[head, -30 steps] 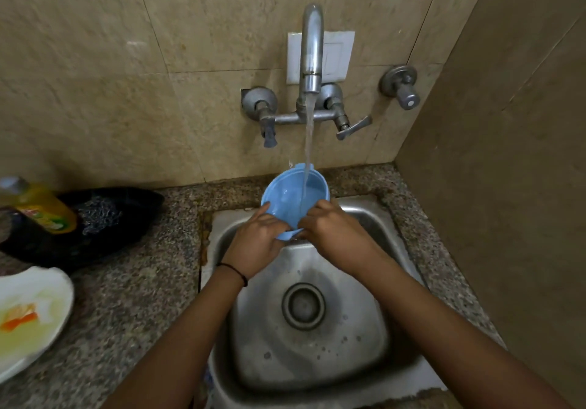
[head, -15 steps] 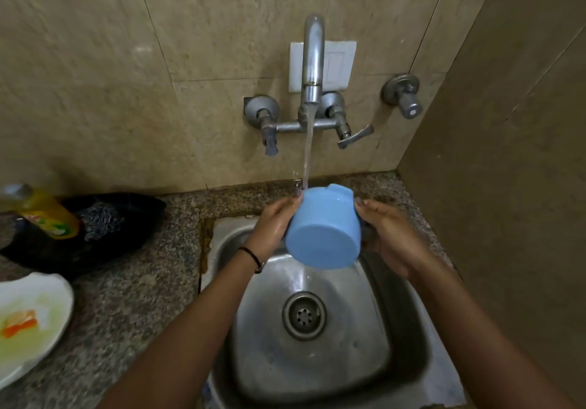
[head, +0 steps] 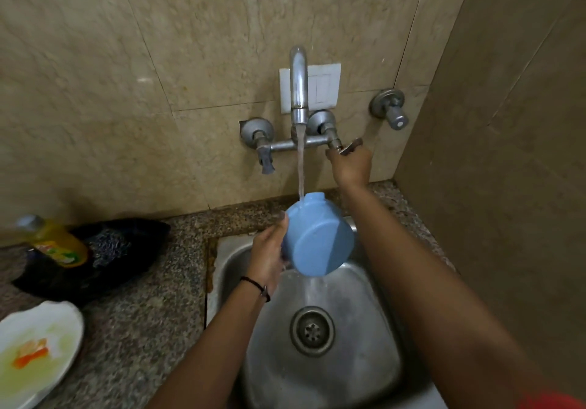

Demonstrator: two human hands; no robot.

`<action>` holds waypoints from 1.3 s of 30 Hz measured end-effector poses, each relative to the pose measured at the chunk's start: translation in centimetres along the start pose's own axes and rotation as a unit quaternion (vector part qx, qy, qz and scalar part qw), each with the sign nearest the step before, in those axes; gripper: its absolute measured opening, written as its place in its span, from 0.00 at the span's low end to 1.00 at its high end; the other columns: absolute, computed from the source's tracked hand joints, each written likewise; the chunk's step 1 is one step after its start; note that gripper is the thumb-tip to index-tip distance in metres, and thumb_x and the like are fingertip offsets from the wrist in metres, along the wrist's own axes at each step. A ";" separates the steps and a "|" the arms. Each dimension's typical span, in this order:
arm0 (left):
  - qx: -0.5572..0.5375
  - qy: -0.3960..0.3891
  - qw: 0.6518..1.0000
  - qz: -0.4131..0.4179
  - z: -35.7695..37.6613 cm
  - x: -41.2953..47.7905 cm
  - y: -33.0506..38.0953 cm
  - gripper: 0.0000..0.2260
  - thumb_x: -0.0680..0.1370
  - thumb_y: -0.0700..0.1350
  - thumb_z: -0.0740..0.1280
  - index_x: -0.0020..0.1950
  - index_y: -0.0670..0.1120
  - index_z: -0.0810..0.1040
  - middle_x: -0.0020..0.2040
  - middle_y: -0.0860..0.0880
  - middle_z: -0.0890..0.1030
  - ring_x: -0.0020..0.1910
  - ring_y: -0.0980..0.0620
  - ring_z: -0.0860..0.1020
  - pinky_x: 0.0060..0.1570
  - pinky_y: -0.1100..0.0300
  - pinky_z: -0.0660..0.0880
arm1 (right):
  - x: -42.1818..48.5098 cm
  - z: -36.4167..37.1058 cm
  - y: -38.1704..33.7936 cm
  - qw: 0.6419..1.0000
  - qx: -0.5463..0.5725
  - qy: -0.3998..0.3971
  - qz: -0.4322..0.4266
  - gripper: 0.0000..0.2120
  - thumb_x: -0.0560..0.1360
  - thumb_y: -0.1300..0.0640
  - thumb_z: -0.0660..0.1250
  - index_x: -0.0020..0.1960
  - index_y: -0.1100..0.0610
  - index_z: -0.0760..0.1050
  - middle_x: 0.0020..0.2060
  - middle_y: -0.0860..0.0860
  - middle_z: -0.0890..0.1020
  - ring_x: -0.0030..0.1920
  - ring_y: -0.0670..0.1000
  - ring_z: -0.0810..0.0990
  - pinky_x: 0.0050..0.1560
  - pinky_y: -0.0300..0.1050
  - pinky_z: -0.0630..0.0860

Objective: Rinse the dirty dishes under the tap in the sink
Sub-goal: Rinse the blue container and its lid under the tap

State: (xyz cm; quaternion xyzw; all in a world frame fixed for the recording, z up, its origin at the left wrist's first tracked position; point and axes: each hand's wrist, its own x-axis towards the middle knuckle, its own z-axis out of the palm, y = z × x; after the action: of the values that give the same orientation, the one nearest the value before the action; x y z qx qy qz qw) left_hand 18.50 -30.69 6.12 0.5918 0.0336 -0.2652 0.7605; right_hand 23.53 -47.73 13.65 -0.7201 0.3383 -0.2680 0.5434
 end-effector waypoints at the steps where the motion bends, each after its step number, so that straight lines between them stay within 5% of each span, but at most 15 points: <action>1: 0.001 0.004 1.000 -0.003 -0.2 0.0 0.0 0.21 0.76 0.58 0.63 0.61 0.45 0.78 0.54 0.41 0.83 0.49 0.44 0.82 0.47 0.46 0.78 | -0.3 0.3 0.2 0.999 -0.034 0.010 -0.026 0.09 0.74 0.62 0.66 0.54 0.62 0.74 0.43 0.53 0.78 0.42 0.52 0.76 0.38 0.38 0.68; 4: 0.014 0.009 1.000 -0.010 -0.8 -0.3 -0.3 0.20 0.76 0.58 0.63 0.59 0.46 0.79 0.54 0.41 0.83 0.50 0.43 0.82 0.53 0.42 0.77 | -0.6 1.0 1.1 0.984 -0.147 0.035 -0.095 0.12 0.77 0.64 0.59 0.59 0.59 0.72 0.50 0.56 0.81 0.49 0.56 0.79 0.45 0.43 0.70; 11: -0.007 0.002 1.000 -0.011 -1.4 -1.0 -0.6 0.19 0.77 0.59 0.62 0.59 0.47 0.79 0.53 0.42 0.84 0.49 0.45 0.82 0.48 0.48 0.78 | 0.0 0.4 2.9 0.953 -0.272 -0.002 -0.131 0.22 0.78 0.57 0.61 0.71 0.55 0.62 0.57 0.58 0.79 0.57 0.60 0.77 0.53 0.54 0.76; 13: -0.021 0.002 1.000 -0.012 -1.6 -1.3 -0.6 0.21 0.77 0.59 0.62 0.61 0.46 0.78 0.54 0.41 0.83 0.50 0.44 0.82 0.49 0.47 0.78 | -1.1 -0.2 3.9 0.961 -0.259 -0.066 -0.074 0.24 0.79 0.52 0.59 0.72 0.60 0.60 0.62 0.61 0.76 0.61 0.61 0.75 0.58 0.54 0.73; 16: -0.048 0.012 0.998 -0.027 -2.0 -1.8 -0.9 0.21 0.78 0.59 0.60 0.63 0.46 0.77 0.55 0.42 0.83 0.51 0.44 0.81 0.49 0.47 0.79 | -4.8 -1.7 5.8 0.965 -0.136 -0.205 0.088 0.25 0.80 0.42 0.54 0.55 0.62 0.77 0.54 0.63 0.80 0.55 0.60 0.79 0.54 0.50 0.73; 18: -0.065 0.014 0.997 -0.046 -2.2 -2.4 -1.1 0.21 0.78 0.60 0.59 0.62 0.47 0.76 0.54 0.43 0.83 0.51 0.44 0.81 0.48 0.47 0.79 | -8.2 -3.3 6.8 0.927 0.013 -0.282 0.247 0.29 0.77 0.34 0.52 0.52 0.57 0.78 0.48 0.60 0.83 0.47 0.59 0.82 0.48 0.52 0.78; 20: -0.068 0.018 0.996 -0.059 -2.4 -3.0 -1.7 0.23 0.78 0.62 0.58 0.62 0.47 0.77 0.54 0.44 0.83 0.51 0.44 0.81 0.46 0.48 0.79 | -10.8 -4.8 8.3 0.901 0.106 -0.305 0.291 0.30 0.74 0.30 0.53 0.55 0.52 0.78 0.49 0.58 0.84 0.43 0.56 0.82 0.42 0.53 0.80; 23: -0.053 0.032 0.996 -0.067 -2.7 -4.5 -3.1 0.25 0.77 0.65 0.56 0.59 0.48 0.79 0.50 0.43 0.83 0.48 0.44 0.81 0.42 0.50 0.79 | -13.7 -6.8 9.9 0.903 0.149 -0.316 0.251 0.25 0.73 0.33 0.59 0.60 0.48 0.77 0.54 0.56 0.81 0.52 0.55 0.81 0.46 0.56 0.81; 26: -0.043 0.010 0.995 -0.093 -3.0 -6.2 -4.9 0.33 0.68 0.71 0.59 0.60 0.49 0.80 0.53 0.40 0.83 0.53 0.41 0.81 0.49 0.46 0.80 | -15.8 -8.3 11.3 0.893 0.157 -0.355 0.229 0.19 0.74 0.40 0.64 0.61 0.47 0.76 0.54 0.54 0.81 0.56 0.55 0.80 0.49 0.56 0.81; 29: -0.060 -0.022 0.995 -0.079 -3.3 -8.5 -7.3 0.24 0.73 0.61 0.63 0.63 0.48 0.77 0.56 0.45 0.84 0.55 0.45 0.82 0.52 0.46 0.80 | -17.7 -9.1 13.3 0.881 0.147 -0.367 0.260 0.25 0.68 0.47 0.73 0.63 0.53 0.74 0.56 0.54 0.81 0.55 0.57 0.81 0.46 0.54 0.81; 33: -0.037 -0.008 0.996 -0.080 -3.7 -11.2 -9.8 0.11 0.76 0.40 0.69 0.58 0.45 0.79 0.46 0.50 0.86 0.44 0.51 0.84 0.41 0.55 0.82 | -19.7 -9.8 15.9 0.874 0.128 -0.344 0.319 0.28 0.65 0.51 0.77 0.62 0.57 0.75 0.57 0.58 0.80 0.54 0.62 0.81 0.46 0.58 0.81; 39: -0.092 0.007 0.994 -0.056 -5.5 -12.1 -8.3 0.19 0.73 0.40 0.72 0.64 0.45 0.75 0.59 0.46 0.82 0.57 0.45 0.80 0.54 0.47 0.79 | -22.1 -9.3 13.6 0.922 0.156 -0.283 0.213 0.29 0.67 0.54 0.76 0.66 0.49 0.70 0.60 0.51 0.79 0.55 0.54 0.80 0.43 0.52 0.82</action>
State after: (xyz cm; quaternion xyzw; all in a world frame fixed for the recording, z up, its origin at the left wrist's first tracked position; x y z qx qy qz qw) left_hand 5.91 -22.50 1.61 0.5186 0.0962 -0.2985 0.7954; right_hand -0.01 -38.59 2.59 -0.5825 0.2700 0.0197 0.7664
